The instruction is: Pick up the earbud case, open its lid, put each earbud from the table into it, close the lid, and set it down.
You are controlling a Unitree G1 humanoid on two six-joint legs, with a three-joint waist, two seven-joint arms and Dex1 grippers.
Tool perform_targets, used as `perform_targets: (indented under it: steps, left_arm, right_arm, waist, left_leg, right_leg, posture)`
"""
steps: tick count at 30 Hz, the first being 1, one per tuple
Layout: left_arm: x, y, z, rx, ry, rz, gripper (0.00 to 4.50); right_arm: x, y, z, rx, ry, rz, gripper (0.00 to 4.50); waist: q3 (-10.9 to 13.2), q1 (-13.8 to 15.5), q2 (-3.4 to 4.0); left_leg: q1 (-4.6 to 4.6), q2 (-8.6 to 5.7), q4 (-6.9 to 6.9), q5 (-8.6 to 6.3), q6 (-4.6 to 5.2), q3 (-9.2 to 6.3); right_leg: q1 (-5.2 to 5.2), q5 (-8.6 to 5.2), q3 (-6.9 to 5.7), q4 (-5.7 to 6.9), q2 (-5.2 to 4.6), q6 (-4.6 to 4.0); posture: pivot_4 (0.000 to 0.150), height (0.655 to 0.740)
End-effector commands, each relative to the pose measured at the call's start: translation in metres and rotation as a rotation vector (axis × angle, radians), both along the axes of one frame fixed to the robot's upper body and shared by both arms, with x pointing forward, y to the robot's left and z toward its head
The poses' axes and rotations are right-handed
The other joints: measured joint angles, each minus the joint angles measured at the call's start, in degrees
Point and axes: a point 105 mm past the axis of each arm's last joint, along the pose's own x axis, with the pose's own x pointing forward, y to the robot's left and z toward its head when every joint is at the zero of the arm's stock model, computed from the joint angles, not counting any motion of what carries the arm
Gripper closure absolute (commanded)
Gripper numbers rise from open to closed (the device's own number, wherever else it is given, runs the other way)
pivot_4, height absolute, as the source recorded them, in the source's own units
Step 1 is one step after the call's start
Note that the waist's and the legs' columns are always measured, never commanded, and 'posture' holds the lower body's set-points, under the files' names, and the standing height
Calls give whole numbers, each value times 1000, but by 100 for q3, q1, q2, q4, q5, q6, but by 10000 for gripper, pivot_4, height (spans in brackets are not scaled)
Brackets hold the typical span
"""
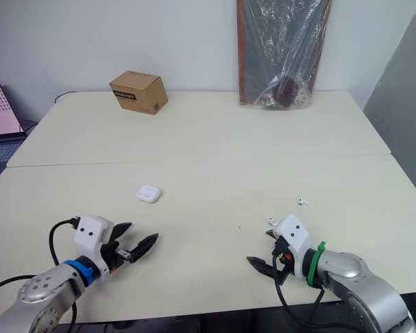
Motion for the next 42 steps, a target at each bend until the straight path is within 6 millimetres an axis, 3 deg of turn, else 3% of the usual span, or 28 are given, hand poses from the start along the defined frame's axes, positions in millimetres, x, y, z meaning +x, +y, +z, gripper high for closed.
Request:
perform_targets:
  steps: [1, 7, 15, 26, 42]
  left_arm:
    - [13, 9, 24, 10, -49, 34, 612]
    - [38, 5, 54, -12, -77, 39, 612]
    - [71, -2, 59, 40, -35, 28, 612]
    - [93, 4, 40, 105, 50, 35, 612]
    - [101, 5, 23, 156, 108, -3, 612]
  right_arm:
    - [-4, 5, 20, 3, -80, 100, 0]
    - [3, 5, 44, -24, -185, 207, 0]
    - [15, 5, 63, -70, -282, 258, 0]
    - [24, 15, 75, -54, -365, 286, 0]
    - [27, 31, 79, -14, -401, 307, 0]
  waist:
    - [2, -1, -2]
    - [3, -1, -4]
    - [5, 3, -7]
    - [5, 4, -8]
    - [5, 5, -8]
  left_leg:
    - [0, 0, 1, 0, 0, -1]
    - [3, -1, 3, 0, 0, 1]
    - [0, -3, 1, 0, 0, -2]
    - [-1, -3, 2, 0, 0, -3]
    - [0, -3, 4, 1, 0, -8]
  right_leg:
    - [0, 0, -1, 2, 0, 0]
    - [2, 2, -2, 4, 2, 4]
    - [1, 2, -3, 3, 1, 4]
    - [1, 2, -4, 5, 0, 3]
    - [0, 3, -8, 13, -2, 2]
  posture:
    - [1500, 7400]
    - [1500, 7400]
    - [1500, 7400]
    - [1500, 7400]
    - [1500, 7400]
